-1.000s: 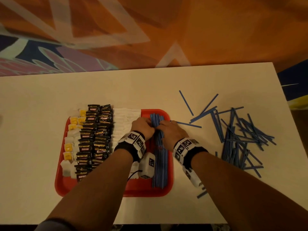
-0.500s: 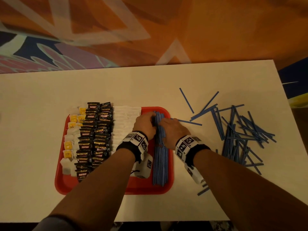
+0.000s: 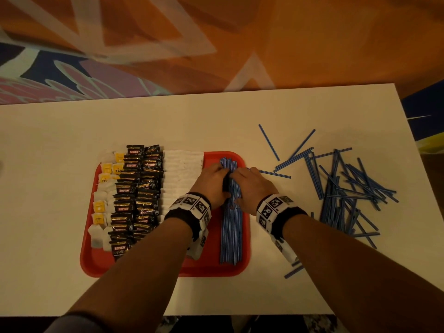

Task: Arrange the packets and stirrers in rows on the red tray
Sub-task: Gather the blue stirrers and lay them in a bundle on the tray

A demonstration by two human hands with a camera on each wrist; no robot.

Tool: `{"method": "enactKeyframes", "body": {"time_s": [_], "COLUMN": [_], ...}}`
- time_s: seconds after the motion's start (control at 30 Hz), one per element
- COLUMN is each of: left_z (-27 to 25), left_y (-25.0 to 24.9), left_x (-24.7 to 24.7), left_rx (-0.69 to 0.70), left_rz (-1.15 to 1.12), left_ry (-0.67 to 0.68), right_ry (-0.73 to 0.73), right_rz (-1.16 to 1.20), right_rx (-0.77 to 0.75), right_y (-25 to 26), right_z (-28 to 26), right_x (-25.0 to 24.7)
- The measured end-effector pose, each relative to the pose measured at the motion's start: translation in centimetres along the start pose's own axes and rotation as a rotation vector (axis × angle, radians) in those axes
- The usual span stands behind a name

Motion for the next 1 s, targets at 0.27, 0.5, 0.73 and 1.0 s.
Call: {"method": "enactKeyframes", "body": {"time_s": [0.27, 0.5, 0.73, 1.0], "left_z": [-0.4, -0.7, -0.9, -1.0], "left_y": [0.3, -0.2, -5.9, -15.6], "left_x": [0.5, 0.2, -1.5, 3.3], "left_rx": [0.051, 0.040, 0.085, 0.004], "left_rz": [0.058, 0.079, 0.054, 0.155], "left_ry": [-0.038, -0.021, -0.070, 0.373], "right_ry": [-0.035, -0.038, -0.189, -0.330], "right_rz": [-0.019, 0.014, 0.159, 0.386], "right_rx": [0.001, 0.019, 0.118, 0.614], "right_y": [0.2, 0.2, -3.1, -15.0], "right_z": [-0.1, -0.8, -4.3, -13.0], "right_x": [0.1, -0.2, -2.2, -2.9]}}
Point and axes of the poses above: each hand's wrist, its own z-axis towards the middle knuckle, its own x-axis out of the palm, y = z × x, the point moved 2 cm from there along z, towards the middle knuckle, and after that the axes turned 9 degrees about z, right-handed, at the moved point
